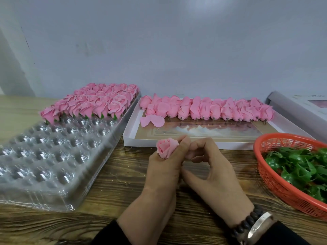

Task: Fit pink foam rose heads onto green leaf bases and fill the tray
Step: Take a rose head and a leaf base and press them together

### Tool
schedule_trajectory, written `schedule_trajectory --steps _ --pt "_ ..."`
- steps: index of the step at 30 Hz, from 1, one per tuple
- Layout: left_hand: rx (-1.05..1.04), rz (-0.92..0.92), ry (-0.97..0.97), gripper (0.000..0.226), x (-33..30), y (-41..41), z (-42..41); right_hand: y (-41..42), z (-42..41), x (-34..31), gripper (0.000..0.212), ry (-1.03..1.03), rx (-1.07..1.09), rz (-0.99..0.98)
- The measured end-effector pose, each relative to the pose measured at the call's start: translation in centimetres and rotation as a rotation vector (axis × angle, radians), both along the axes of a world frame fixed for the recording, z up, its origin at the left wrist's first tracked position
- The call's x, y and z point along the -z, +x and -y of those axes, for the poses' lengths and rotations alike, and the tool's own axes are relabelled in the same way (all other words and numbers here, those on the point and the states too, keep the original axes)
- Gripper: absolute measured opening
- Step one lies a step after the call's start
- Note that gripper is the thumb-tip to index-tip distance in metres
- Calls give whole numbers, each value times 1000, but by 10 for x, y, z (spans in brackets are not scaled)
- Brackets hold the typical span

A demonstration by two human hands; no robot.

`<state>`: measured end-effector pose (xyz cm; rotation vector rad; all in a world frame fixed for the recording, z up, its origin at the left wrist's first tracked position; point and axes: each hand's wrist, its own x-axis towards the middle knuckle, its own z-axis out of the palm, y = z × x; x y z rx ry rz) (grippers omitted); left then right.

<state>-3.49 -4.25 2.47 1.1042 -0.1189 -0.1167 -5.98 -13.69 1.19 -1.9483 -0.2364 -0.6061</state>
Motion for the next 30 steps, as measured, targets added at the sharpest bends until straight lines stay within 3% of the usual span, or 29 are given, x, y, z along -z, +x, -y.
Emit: schedule_trajectory --steps 7,11,19,23,27,30 --pt "66 -90 -31 15 -1 -5 3 2 2 2 44 1 -31 13" --pt "89 -86 -48 38 1 -7 5 3 2 1 38 -16 -22 12" --pt "204 -22 -31 11 2 -7 4 0 3 -3 36 -33 9 4" --pt "243 21 -2 51 2 -4 4 2 5 -4 38 45 -5 15" --pt "203 51 74 59 0 -3 2 1 6 -3 44 90 2 -23" --pt "114 56 140 48 2 -1 3 1 7 -3 35 96 17 -31"
